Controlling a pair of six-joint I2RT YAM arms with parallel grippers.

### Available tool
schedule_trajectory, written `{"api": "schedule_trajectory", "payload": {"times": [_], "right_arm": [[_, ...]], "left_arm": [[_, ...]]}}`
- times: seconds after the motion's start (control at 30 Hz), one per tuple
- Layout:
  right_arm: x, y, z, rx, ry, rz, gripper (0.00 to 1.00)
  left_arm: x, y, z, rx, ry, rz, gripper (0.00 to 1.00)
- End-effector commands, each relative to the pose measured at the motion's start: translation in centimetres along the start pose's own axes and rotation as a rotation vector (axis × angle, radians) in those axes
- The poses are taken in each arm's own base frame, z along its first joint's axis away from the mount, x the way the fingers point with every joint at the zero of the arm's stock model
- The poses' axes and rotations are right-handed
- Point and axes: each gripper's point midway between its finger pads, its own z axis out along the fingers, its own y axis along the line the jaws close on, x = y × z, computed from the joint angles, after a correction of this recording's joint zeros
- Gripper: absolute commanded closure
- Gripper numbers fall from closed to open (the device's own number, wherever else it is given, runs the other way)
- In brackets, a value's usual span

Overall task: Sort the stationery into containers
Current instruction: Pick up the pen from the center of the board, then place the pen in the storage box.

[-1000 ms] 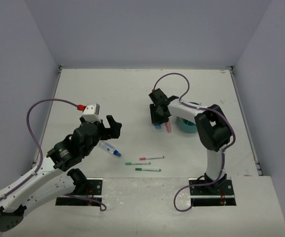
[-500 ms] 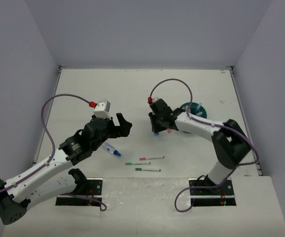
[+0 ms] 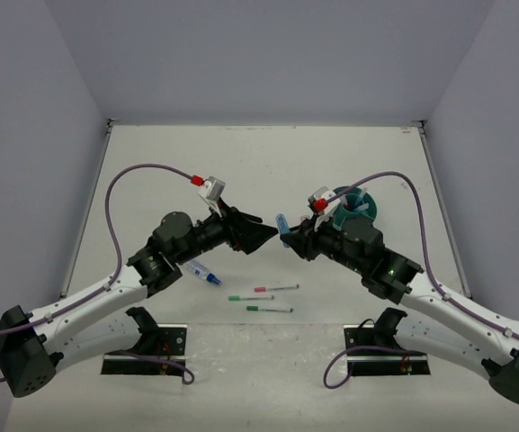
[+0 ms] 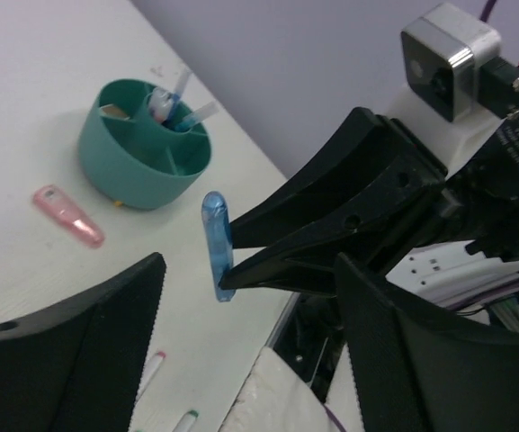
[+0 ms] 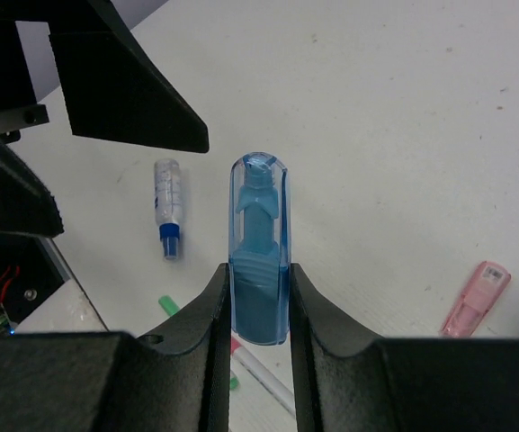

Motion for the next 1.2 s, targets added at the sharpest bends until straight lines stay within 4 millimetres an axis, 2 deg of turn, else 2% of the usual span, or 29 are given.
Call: {"api": "schedule_trajectory", "payload": {"times": [0.0,0.1,0.3,0.47,0.5,0.53,0.57,0.63,0.67,0.7,0.73,0.77,0.8,0.83,0.9,1.0,1.07,1.1,1.17], "right_arm": [[-1.6,0.9,-1.2,-0.050,-0.052,-0.033,1.00],[-2.4,1.1,-2.0,-0.053,-0.085,-0.036,1.00],[-2.4,1.2,-2.6,-0.061,-0.091,-0.043,1.00],[-2.1,1.0,-2.6,-0.054,-0.076,-0.052,1.00],[-1.9,0.9,-2.7,-0.048,-0.071,-0.053,1.00],[-2.0,0.7,-2.7,-0.038,-0.072,-0.053,1.00],[-2.0,0.6,-2.8,-0.033,-0.074,-0.050,0.99],[-2.4,-0.3,-3.1,0.025,-0.092,-0.025,0.86],[-2.7,-1.2,-3.5,0.082,-0.109,-0.004,0.64],[-3.0,-2.7,-4.3,0.175,-0.131,0.043,0.12],[-3.1,-3.8,-5.0,0.250,-0.147,0.117,0.01],[-3.1,-5.2,-5.9,0.333,-0.156,0.132,0.01],[-3.0,-6.5,-6.8,0.423,-0.174,0.222,0.01],[-2.7,-8.5,-8.8,0.557,-0.193,0.281,0.01],[-2.8,-9.7,-11.2,0.647,-0.246,0.372,0.01],[-3.2,-10.3,-13.7,0.684,-0.304,0.414,0.01],[-3.9,-10.3,-15.6,0.666,-0.365,0.441,0.01],[-4.0,-10.2,-15.9,0.655,-0.372,0.445,0.01],[-4.3,-9.8,-16.6,0.626,-0.389,0.456,0.01]], "left_arm": [[-2.2,-4.8,0.6,0.237,-0.069,0.018,0.27],[-2.5,-4.5,1.8,0.215,-0.062,0.012,0.34],[-1.9,-3.1,4.1,0.145,-0.025,0.005,0.46],[-1.9,-4.2,5.4,0.164,-0.022,0.027,0.61],[-2.0,-4.4,5.6,0.171,-0.022,0.030,0.69],[-2.1,-4.7,5.9,0.181,-0.022,0.035,0.88],[-2.2,-4.8,6.1,0.183,-0.024,0.037,0.99],[-2.0,-5.1,6.6,0.189,-0.015,0.043,1.00],[-2.0,-5.0,6.8,0.176,-0.018,0.047,1.00],[-2.0,-4.5,7.4,0.147,-0.023,0.057,1.00],[-2.3,-4.0,8.1,0.110,-0.032,0.063,1.00],[-2.5,-3.3,8.6,0.066,-0.043,0.068,1.00],[-2.4,-2.4,9.2,0.013,-0.045,0.071,1.00],[-2.8,-1.3,10.3,-0.054,-0.069,0.072,1.00],[-3.3,0.6,12.0,-0.166,-0.112,0.043,1.00],[-2.8,2.5,14.2,-0.301,-0.125,0.003,1.00],[-2.1,3.4,16.7,-0.362,-0.126,-0.027,1.00],[-1.2,4.3,17.5,-0.388,-0.119,-0.042,1.00],[-1.4,4.5,18.2,-0.409,-0.139,-0.061,1.00]]}}
